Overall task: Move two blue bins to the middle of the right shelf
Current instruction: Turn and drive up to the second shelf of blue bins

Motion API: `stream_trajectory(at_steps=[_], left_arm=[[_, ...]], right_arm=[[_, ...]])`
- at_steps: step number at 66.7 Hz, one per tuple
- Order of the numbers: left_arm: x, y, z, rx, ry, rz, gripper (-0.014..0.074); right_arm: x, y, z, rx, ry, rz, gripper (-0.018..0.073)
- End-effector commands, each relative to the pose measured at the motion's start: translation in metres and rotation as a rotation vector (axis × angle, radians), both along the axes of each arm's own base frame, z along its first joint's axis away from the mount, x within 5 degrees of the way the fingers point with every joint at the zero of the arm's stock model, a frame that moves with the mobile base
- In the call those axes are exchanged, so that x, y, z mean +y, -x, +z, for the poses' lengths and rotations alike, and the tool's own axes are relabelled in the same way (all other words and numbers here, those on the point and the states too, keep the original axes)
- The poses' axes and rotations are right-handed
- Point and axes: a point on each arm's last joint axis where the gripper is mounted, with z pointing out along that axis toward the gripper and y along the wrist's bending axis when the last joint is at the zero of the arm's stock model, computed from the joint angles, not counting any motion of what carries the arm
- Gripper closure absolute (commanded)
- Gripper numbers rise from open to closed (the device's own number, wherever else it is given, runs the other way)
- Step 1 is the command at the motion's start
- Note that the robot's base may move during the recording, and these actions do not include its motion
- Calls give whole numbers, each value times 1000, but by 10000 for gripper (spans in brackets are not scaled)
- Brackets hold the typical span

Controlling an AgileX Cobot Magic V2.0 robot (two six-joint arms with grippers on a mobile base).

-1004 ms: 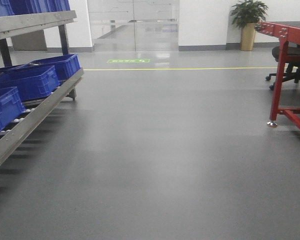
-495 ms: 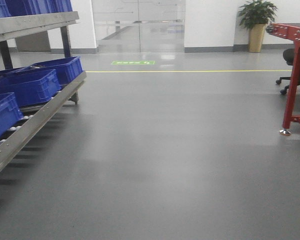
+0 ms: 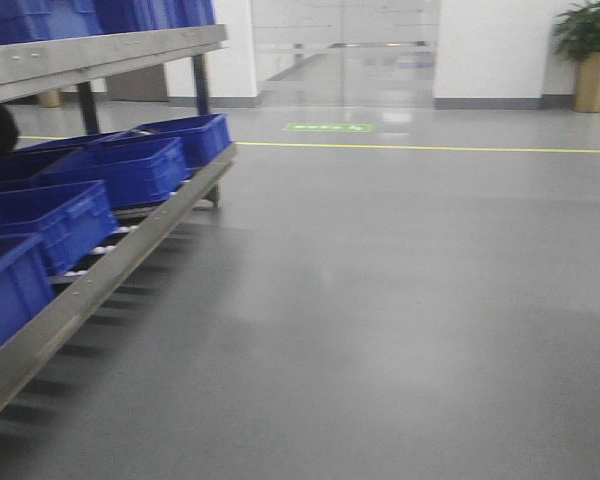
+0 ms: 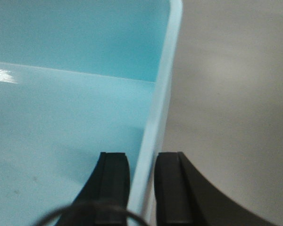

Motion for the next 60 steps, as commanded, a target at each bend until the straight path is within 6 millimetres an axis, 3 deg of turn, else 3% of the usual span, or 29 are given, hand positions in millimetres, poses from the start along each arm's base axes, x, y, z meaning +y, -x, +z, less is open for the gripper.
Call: stream_trajectory(at_steps=[1,60], left_arm=[[-1,10,12,-43,50,-40,707],[0,9,12,-48,41,-32,707]], right_arm=[[-4,-3,8,-73,-12,-36,724],[-4,-3,8,-73,-12,-36,724]])
